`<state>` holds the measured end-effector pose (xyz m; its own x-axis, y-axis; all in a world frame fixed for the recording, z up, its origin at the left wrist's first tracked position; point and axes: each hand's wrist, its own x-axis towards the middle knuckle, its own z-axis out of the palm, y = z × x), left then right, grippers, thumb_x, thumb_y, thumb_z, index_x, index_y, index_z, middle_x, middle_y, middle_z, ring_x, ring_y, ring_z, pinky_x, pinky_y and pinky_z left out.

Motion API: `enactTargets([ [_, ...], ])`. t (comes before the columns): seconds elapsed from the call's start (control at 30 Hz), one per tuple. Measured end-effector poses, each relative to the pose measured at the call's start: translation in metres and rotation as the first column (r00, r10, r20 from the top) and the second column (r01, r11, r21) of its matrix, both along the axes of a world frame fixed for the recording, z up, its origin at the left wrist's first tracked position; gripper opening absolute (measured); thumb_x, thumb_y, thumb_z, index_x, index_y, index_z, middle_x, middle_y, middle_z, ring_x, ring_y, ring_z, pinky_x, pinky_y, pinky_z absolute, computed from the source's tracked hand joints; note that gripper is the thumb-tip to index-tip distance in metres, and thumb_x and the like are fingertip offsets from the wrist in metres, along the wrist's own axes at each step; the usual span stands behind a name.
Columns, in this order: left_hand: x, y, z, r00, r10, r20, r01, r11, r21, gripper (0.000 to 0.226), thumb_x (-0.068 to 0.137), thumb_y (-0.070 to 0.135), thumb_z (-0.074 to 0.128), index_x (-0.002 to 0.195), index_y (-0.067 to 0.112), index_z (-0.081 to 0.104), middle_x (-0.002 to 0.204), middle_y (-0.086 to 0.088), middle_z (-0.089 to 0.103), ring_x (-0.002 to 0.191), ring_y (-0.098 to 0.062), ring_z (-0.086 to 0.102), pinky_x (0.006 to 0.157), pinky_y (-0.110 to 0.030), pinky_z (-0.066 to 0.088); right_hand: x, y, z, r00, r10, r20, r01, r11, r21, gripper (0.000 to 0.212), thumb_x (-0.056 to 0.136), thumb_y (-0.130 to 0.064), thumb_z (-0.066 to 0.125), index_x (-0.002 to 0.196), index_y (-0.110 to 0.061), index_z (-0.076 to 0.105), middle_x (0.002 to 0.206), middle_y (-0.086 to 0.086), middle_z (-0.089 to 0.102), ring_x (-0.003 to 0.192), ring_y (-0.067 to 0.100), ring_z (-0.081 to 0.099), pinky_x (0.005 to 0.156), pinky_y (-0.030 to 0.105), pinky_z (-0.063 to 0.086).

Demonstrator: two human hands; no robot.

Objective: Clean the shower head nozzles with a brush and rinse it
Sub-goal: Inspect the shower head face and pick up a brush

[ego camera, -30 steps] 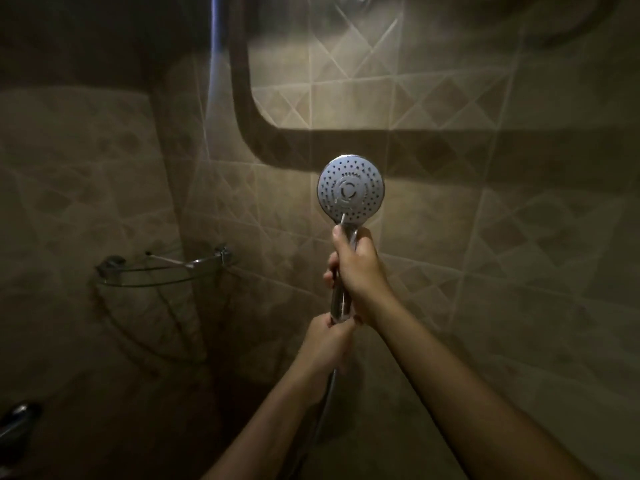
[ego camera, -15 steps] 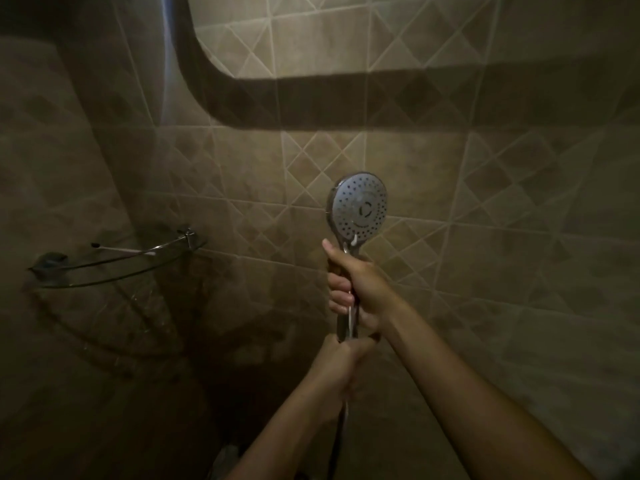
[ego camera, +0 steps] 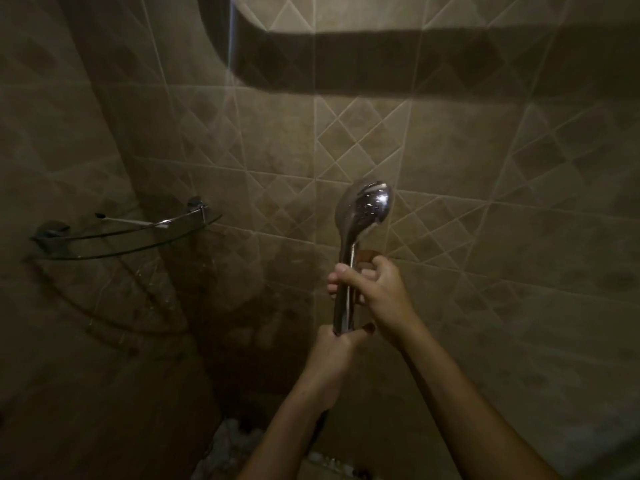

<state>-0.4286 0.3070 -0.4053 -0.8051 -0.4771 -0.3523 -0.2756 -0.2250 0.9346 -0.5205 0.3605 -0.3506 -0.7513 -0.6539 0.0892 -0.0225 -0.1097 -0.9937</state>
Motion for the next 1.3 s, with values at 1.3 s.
enactTargets([
  [1.3, -0.002, 0.005, 0.011, 0.998, 0.048, -0.049, -0.047, 0.999, 0.025, 0.017, 0.094, 0.03, 0.066, 0.092, 0.028, 0.049, 0.094, 0.002, 0.061, 0.086, -0.013, 0.064, 0.091, -0.04, 0.055, -0.01, 0.008, 0.011, 0.995, 0.006, -0.103, -0.005, 1.0, 0.013, 0.026, 0.087, -0.011, 0.073, 0.111, -0.009, 0.063, 0.102, 0.007, 0.073, 0.099, 0.022, 0.072, 0.081, 0.028, 0.061],
])
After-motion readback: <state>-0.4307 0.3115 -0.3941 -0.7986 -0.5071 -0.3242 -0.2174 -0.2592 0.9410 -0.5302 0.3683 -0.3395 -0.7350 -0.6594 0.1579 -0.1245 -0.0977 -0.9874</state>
